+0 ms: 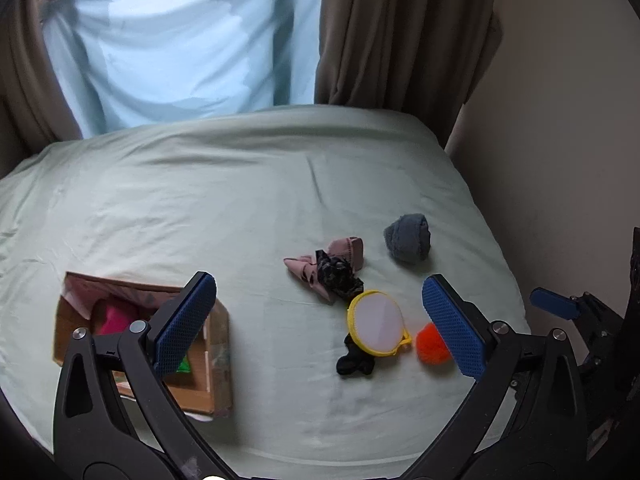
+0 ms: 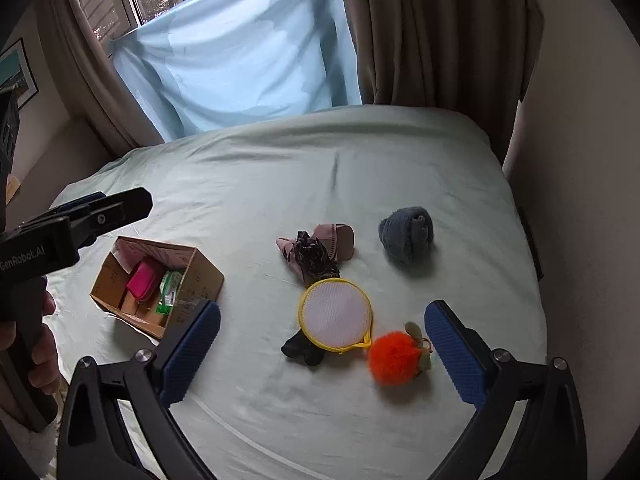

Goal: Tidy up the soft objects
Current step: 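Lift both tools away from the box toward the remaining items, then grasp the black scarf with the left tool while the right tool grasps the yellow mesh pad, then carry scarf and mesh pad over the box and open both tools, then lift both tools up and back from the box, then grasp the black sock with the left tool while the right tool grasps the orange pompom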

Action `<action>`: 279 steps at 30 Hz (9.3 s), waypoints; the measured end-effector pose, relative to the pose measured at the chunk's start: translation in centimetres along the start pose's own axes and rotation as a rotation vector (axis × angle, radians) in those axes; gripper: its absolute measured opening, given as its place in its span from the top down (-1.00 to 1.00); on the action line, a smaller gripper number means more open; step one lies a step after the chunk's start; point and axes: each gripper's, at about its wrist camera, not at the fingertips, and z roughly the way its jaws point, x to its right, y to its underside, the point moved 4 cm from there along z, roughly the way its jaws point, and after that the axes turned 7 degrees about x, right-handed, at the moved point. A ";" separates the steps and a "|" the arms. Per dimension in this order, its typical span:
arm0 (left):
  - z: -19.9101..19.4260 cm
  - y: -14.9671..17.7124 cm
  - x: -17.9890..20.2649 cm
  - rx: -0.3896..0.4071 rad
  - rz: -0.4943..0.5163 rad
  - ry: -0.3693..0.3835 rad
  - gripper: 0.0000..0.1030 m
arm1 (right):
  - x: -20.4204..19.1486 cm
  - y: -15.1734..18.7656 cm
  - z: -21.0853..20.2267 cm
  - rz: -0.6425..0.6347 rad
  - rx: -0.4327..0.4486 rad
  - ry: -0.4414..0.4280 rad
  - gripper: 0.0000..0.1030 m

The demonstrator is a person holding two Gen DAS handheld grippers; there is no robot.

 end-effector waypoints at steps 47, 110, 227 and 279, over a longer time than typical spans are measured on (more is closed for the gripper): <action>32.3 10.9 2.4 -0.485 -0.294 0.152 0.17 | 3.9 8.4 22.0 -0.029 -0.249 -0.211 -0.81; -7.0 -3.4 -11.2 -0.025 -0.262 0.170 0.42 | -14.8 -7.3 -5.5 -0.073 0.125 -0.059 0.20; -18.6 1.3 -10.0 0.196 -0.010 0.050 -0.99 | -13.3 -1.8 -16.0 0.041 0.283 0.332 -0.88; 21.0 20.6 7.1 -0.066 0.174 0.124 0.60 | 8.1 12.8 14.5 0.021 0.094 0.219 0.29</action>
